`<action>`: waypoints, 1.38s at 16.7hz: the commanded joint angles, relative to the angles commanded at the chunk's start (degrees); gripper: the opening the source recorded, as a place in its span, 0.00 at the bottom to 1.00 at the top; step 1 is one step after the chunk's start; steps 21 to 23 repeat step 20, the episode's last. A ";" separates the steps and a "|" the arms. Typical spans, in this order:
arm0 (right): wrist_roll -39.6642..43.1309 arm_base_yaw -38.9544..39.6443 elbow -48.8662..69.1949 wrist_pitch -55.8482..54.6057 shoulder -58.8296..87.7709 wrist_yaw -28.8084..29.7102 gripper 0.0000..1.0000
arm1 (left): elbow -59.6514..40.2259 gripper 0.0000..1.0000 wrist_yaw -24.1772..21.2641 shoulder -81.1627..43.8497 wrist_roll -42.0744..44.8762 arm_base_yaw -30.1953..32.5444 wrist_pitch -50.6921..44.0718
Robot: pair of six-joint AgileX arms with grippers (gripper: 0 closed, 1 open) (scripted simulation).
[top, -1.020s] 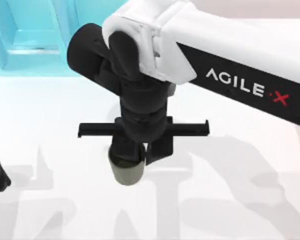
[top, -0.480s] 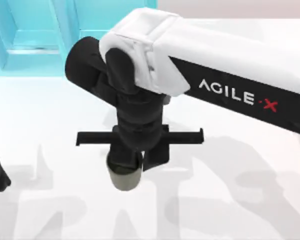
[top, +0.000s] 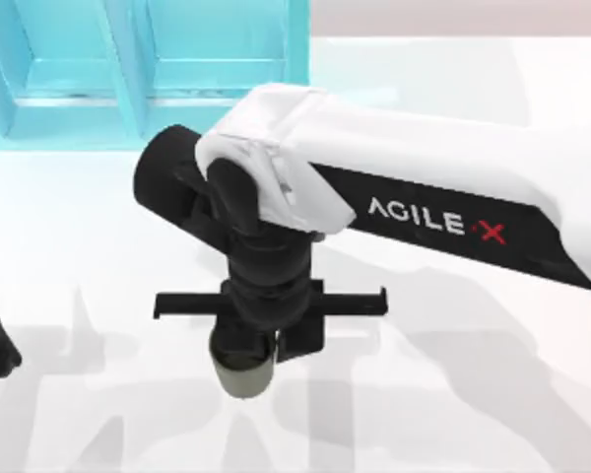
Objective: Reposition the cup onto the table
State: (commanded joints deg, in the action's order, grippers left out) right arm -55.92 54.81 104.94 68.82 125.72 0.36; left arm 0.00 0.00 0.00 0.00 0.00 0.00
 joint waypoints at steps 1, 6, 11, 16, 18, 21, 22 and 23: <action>0.00 0.00 0.00 0.00 0.00 0.00 0.00 | 0.00 1.00 0.00 0.00 0.00 0.00 0.00; 0.00 0.00 0.00 0.00 0.00 0.00 0.38 | 0.00 1.00 0.00 0.00 0.00 0.00 0.00; 0.00 0.00 0.00 0.00 0.00 0.00 0.75 | 0.00 1.00 0.00 0.00 0.00 0.00 0.00; 0.00 0.00 0.00 0.00 0.00 0.00 1.00 | 0.00 1.00 0.00 0.00 0.00 0.00 0.00; 0.00 0.00 0.00 0.00 0.00 0.00 1.00 | 0.00 1.00 0.00 0.00 0.00 0.00 0.00; 0.00 0.00 0.00 0.00 0.00 0.00 1.00 | 0.00 1.00 0.00 0.00 0.00 0.00 0.00; 0.00 0.00 0.00 0.00 0.00 0.00 1.00 | 0.00 1.00 0.00 0.00 0.00 0.00 0.00; 0.00 0.00 0.00 0.00 0.00 0.00 1.00 | 0.00 1.00 0.00 0.00 0.00 0.00 0.00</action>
